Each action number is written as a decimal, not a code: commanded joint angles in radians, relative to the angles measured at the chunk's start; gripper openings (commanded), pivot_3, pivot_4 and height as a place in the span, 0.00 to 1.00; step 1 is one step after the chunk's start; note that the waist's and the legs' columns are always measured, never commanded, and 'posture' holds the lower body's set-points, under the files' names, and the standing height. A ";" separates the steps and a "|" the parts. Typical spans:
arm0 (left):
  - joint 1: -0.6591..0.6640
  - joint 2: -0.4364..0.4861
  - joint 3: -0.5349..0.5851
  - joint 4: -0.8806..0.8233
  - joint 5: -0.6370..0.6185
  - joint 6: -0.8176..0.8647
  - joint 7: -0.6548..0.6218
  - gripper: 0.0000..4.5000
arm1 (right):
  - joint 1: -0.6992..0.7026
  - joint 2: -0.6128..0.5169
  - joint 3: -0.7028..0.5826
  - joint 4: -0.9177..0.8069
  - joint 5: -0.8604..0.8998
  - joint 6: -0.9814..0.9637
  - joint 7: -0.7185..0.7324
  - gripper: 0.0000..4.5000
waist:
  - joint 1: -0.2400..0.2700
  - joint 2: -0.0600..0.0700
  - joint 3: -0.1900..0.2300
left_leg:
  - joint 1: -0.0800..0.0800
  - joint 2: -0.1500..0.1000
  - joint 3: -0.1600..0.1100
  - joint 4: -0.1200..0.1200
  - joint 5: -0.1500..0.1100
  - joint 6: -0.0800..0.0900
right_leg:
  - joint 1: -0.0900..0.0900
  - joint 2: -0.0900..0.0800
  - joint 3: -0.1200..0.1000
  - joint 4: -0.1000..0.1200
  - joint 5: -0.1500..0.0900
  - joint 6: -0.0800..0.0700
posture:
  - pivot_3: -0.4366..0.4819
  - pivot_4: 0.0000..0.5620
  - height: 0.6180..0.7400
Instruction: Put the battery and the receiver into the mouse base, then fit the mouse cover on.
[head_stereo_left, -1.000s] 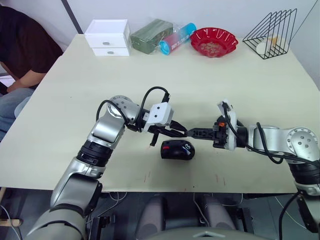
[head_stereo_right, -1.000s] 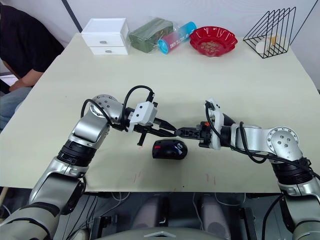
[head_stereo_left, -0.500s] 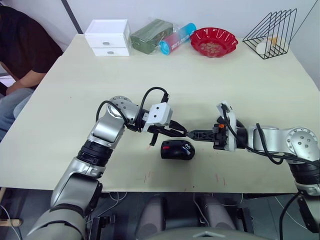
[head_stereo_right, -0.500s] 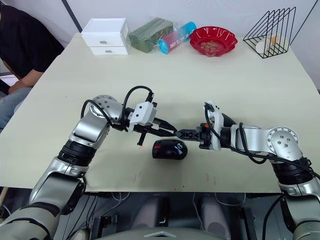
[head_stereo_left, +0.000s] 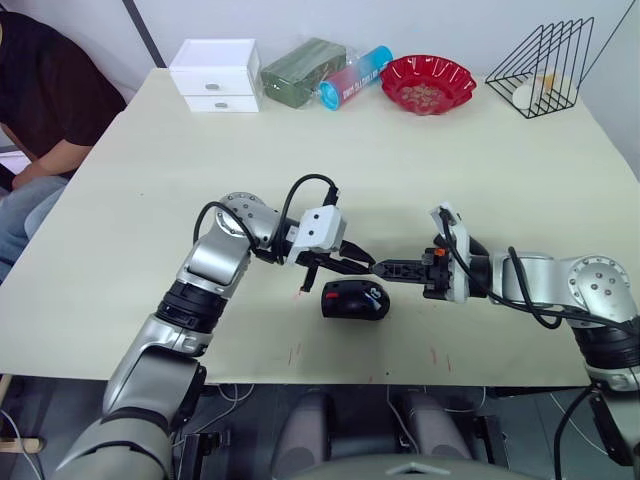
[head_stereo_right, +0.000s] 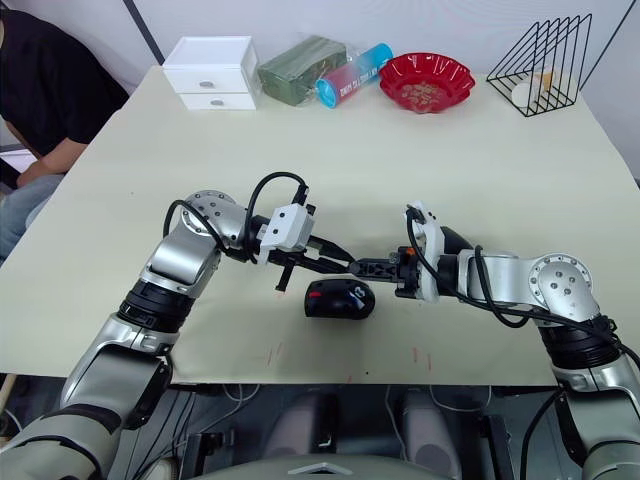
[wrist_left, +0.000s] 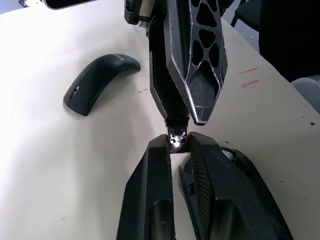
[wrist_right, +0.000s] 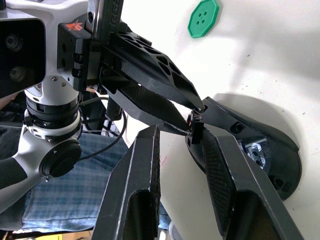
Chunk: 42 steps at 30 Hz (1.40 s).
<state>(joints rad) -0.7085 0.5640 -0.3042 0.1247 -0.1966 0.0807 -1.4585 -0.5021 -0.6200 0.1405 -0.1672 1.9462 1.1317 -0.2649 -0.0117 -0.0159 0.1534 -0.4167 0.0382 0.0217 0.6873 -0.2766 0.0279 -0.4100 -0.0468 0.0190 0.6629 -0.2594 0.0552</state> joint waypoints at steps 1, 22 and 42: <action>0.003 0.001 -0.001 -0.012 0.001 -0.012 0.000 0.01 | -0.021 0.009 -0.020 -0.021 0.026 -0.002 0.015 0.29 | 0.000 0.000 0.000 | 0.000 0.000 0.000 0.000 0.000 0.000 | 0.000 0.000 0.000 0.000 0.000 0.000 | 0.48 0.27 1.00; 0.006 0.001 -0.003 -0.010 0.005 -0.015 0.002 0.01 | -0.020 0.006 -0.026 -0.016 0.026 0.007 0.025 0.16 | 0.000 0.000 0.000 | 0.000 0.000 0.000 0.000 0.000 0.000 | 0.000 0.000 0.000 0.000 0.000 0.000 | 0.48 0.27 1.00; 0.007 0.006 0.006 0.000 -0.004 -0.013 0.001 0.24 | -0.010 -0.008 -0.030 -0.011 0.026 0.010 0.022 0.00 | 0.000 0.000 0.000 | 0.000 0.000 0.000 0.000 0.000 0.000 | 0.000 0.000 0.000 0.000 0.000 0.000 | 0.48 0.27 1.00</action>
<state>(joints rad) -0.7040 0.5640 -0.3064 0.1287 -0.1958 0.0663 -1.4591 -0.5019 -0.6208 0.1397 -0.1435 1.9374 1.1349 -0.2621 -0.0118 -0.0159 0.1534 -0.4167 0.0382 0.0217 0.6872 -0.2766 0.0279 -0.4101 -0.0468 0.0191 0.6629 -0.2594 0.0552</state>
